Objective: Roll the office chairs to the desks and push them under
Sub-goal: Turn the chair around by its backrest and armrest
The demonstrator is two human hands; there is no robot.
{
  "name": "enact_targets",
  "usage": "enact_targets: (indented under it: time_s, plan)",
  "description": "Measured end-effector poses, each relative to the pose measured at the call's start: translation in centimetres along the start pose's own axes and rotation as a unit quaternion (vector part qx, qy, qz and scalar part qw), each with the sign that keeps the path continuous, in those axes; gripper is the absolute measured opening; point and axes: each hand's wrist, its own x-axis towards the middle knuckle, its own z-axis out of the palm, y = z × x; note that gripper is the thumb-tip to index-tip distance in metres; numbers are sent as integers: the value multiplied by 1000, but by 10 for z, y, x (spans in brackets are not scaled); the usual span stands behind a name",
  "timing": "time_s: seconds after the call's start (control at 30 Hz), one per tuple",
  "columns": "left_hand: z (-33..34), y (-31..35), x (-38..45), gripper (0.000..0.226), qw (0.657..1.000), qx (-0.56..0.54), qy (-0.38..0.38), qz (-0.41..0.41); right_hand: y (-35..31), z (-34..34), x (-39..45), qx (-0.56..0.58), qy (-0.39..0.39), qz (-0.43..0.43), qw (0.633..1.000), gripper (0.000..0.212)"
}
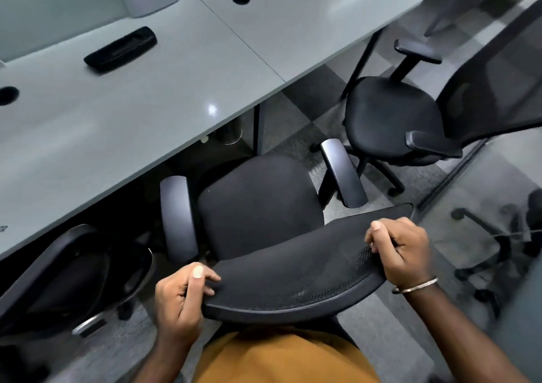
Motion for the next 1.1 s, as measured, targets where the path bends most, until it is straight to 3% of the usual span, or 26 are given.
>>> enact_targets:
  time_s: [0.27,0.57,0.9,1.1]
  plan:
    - [52,9,28,51,982,-23,177,-59,35,17,109,-56,-96,-116,987,49]
    - [62,8,65,50,945,-41,319,-59,23,34,156,-64,-96,-197,974,44]
    - [5,-28,104,53,917,-148,359,-95,-5,42,115,-96,-179,-324,924,36]
    - [-9,-29,113,48,896,-195,389,-92,-20,55,112,-75,-137,-341,927,36]
